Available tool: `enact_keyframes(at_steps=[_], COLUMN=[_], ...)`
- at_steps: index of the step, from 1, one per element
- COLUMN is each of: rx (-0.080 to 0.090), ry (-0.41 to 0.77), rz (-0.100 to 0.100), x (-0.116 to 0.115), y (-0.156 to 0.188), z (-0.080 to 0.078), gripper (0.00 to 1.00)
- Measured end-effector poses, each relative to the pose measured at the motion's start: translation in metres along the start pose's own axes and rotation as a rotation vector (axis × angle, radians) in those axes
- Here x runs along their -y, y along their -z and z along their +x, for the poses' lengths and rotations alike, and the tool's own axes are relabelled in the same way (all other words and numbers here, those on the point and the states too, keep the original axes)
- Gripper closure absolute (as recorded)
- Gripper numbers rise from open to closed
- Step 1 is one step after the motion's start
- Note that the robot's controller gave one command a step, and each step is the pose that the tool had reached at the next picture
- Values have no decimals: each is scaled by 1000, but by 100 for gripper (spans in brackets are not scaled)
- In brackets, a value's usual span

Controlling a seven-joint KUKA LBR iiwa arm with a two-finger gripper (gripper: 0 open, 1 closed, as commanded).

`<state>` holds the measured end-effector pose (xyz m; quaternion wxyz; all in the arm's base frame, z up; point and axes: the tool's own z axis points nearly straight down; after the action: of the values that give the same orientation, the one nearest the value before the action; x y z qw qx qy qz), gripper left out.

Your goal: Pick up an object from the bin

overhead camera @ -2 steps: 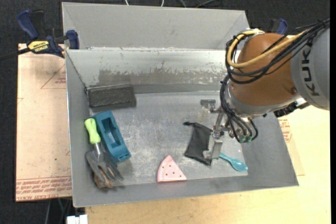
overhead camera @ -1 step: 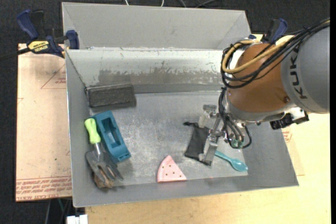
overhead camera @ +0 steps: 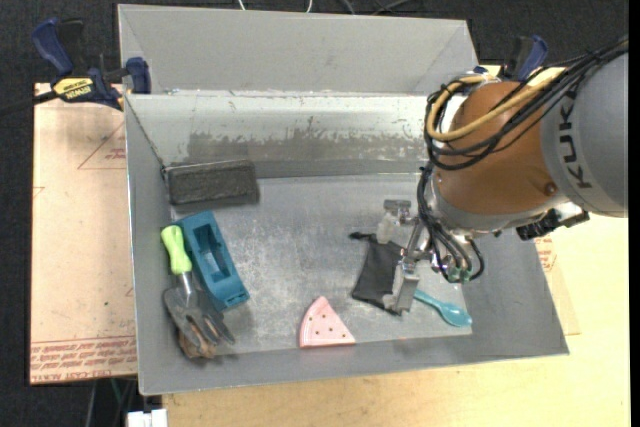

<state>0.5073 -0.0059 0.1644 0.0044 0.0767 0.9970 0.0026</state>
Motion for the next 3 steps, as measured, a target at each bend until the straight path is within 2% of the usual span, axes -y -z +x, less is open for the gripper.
enact_keyframes(at_steps=[1, 2, 3], rx=[-2, 2, -1], ry=[-39, -39, -124], rz=[0, -1, -1], x=[8, 10, 52], y=[-48, -48, -93], z=[-12, -14, -37], gripper=[0, 0, 100])
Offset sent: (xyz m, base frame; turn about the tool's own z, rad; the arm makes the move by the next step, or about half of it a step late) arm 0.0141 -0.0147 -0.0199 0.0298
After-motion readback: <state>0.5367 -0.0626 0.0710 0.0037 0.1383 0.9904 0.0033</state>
